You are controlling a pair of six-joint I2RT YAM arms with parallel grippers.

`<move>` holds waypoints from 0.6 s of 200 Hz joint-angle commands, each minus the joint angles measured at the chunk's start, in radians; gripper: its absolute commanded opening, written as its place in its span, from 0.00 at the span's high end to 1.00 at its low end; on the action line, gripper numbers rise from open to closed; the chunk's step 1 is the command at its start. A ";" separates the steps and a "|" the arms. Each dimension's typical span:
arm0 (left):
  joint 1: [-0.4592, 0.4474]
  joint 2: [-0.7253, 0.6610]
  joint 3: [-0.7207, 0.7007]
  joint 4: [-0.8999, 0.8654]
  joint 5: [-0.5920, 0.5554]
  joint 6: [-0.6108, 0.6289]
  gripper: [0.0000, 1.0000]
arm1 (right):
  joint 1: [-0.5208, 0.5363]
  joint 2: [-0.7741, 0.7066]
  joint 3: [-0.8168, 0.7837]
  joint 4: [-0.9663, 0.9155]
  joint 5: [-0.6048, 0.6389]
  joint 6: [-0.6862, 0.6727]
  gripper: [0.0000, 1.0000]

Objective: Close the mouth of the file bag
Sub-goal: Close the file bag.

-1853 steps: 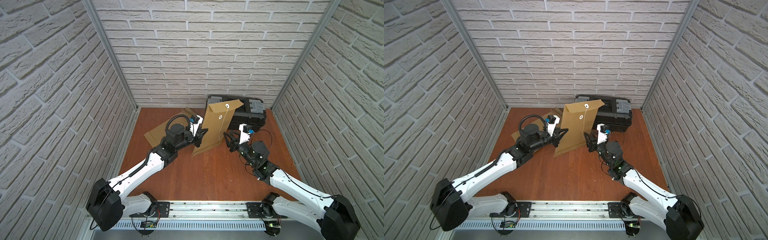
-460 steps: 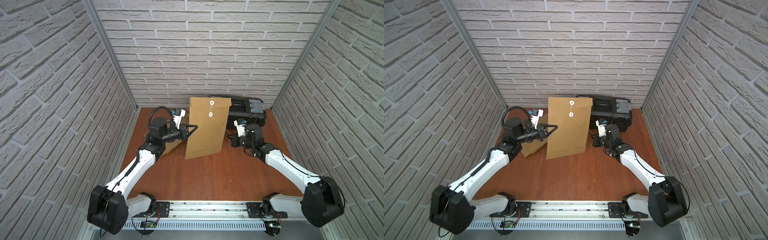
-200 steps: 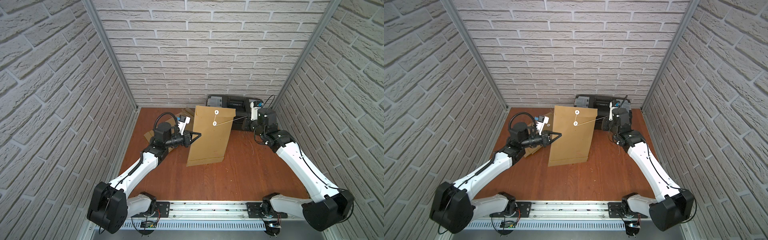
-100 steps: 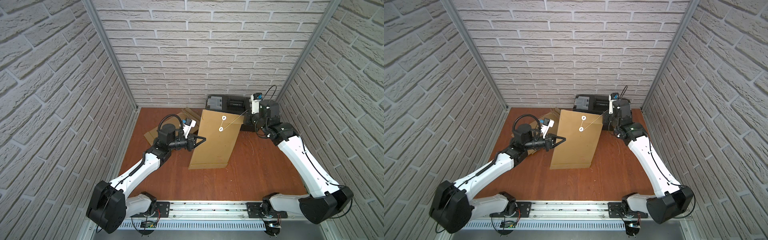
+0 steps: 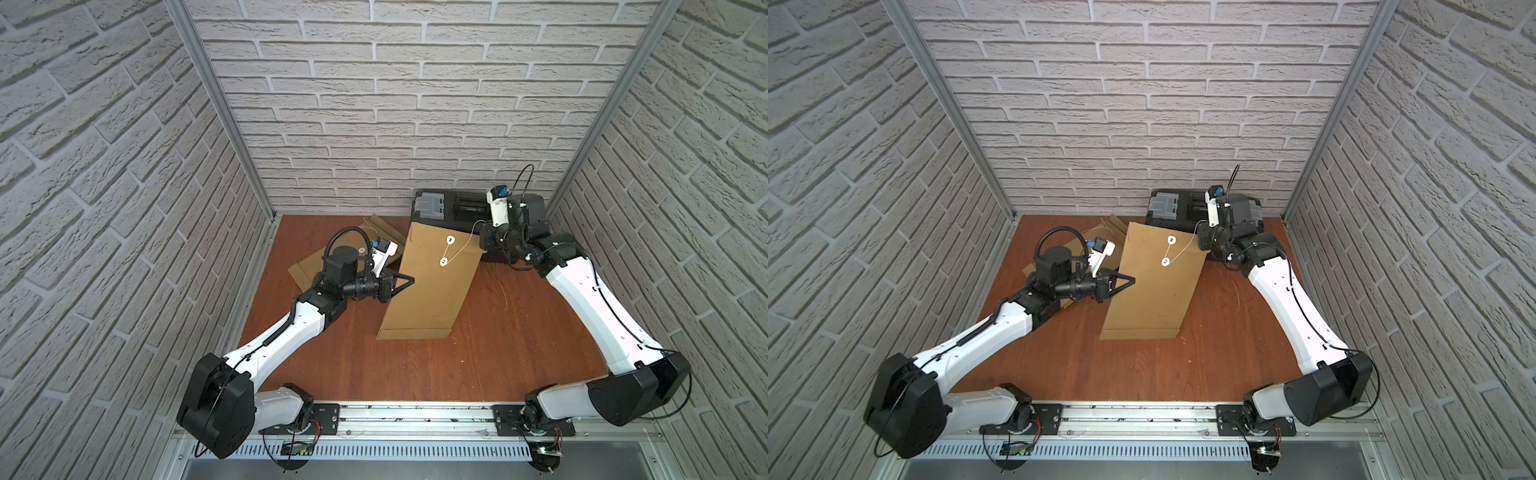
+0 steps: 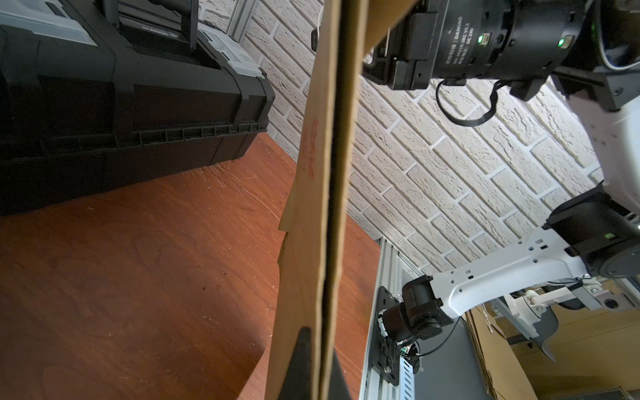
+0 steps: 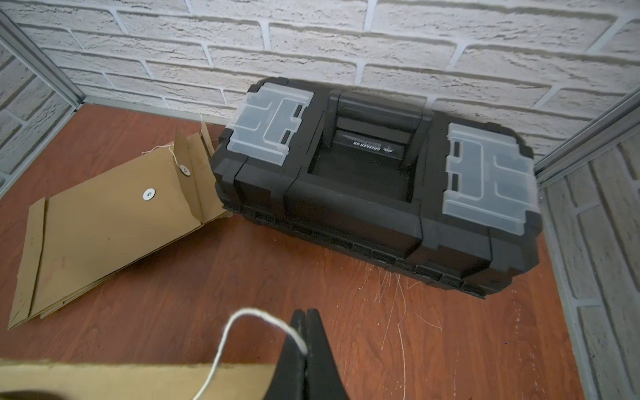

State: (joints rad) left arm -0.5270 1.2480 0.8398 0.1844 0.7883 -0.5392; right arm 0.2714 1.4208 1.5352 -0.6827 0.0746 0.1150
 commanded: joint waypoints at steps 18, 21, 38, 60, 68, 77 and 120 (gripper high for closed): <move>-0.007 0.012 0.025 -0.024 0.000 0.036 1.00 | 0.005 0.013 0.032 -0.026 -0.070 0.005 0.97; -0.009 0.011 0.023 -0.026 -0.003 0.037 1.00 | 0.004 0.014 0.032 -0.029 -0.068 0.003 0.97; -0.014 -0.003 0.012 -0.031 -0.025 0.038 1.00 | 0.002 0.017 0.017 -0.025 -0.065 -0.003 0.97; -0.017 -0.007 0.022 -0.062 -0.051 0.048 1.00 | -0.004 0.020 -0.001 -0.009 -0.073 0.006 0.97; -0.018 -0.006 0.026 -0.069 -0.061 0.049 1.00 | -0.006 0.024 -0.004 -0.003 -0.077 0.011 0.97; -0.019 -0.003 0.029 -0.075 -0.065 0.051 1.00 | -0.005 0.029 -0.002 0.000 -0.078 0.018 0.97; -0.040 0.006 -0.002 -0.038 -0.103 0.036 1.00 | -0.006 0.042 0.008 0.010 -0.094 0.042 0.97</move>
State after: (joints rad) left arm -0.5503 1.2598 0.8455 0.0948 0.7067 -0.5129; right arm 0.2691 1.4609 1.5372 -0.7074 -0.0025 0.1318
